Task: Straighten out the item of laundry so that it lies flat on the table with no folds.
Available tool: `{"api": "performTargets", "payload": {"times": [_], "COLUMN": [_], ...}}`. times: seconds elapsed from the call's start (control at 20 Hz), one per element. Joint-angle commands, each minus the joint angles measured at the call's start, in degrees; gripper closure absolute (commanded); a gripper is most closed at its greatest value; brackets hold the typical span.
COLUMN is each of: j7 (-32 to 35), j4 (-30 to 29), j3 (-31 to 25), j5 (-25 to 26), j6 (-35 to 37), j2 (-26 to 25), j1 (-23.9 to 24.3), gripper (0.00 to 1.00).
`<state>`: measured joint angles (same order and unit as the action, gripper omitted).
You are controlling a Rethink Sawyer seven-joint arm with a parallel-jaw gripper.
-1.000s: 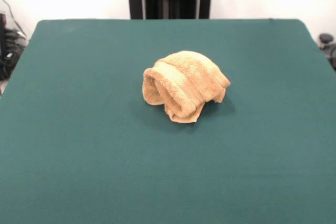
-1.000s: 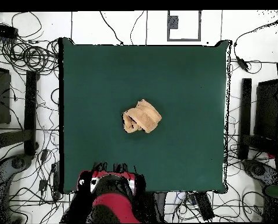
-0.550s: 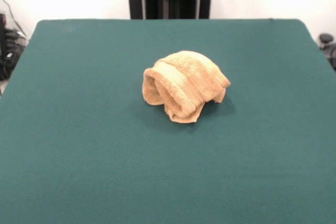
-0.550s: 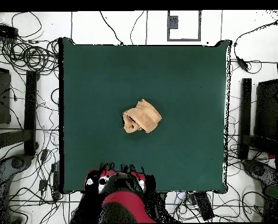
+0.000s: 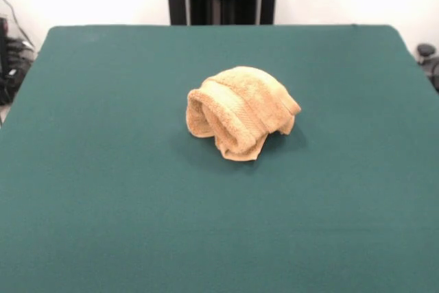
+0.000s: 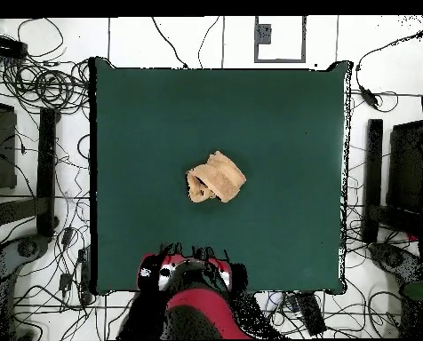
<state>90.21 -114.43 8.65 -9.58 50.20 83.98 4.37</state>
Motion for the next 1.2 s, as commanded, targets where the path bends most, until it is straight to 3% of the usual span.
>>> {"api": "performTargets", "payload": {"times": [0.05,0.5,1.2], "j7": [-3.8,-9.2,-15.8], "j4": [-2.9,-4.5,-8.8], "j3": [-4.0,-6.2,-13.0], "j5": [-1.3,-1.8,-2.3], "j6": [4.2,1.9,-8.2], "j2": [-4.5,-5.9,-10.7], "j1": [2.8,7.6,15.2], "gripper": [0.0,0.0,0.0]}}
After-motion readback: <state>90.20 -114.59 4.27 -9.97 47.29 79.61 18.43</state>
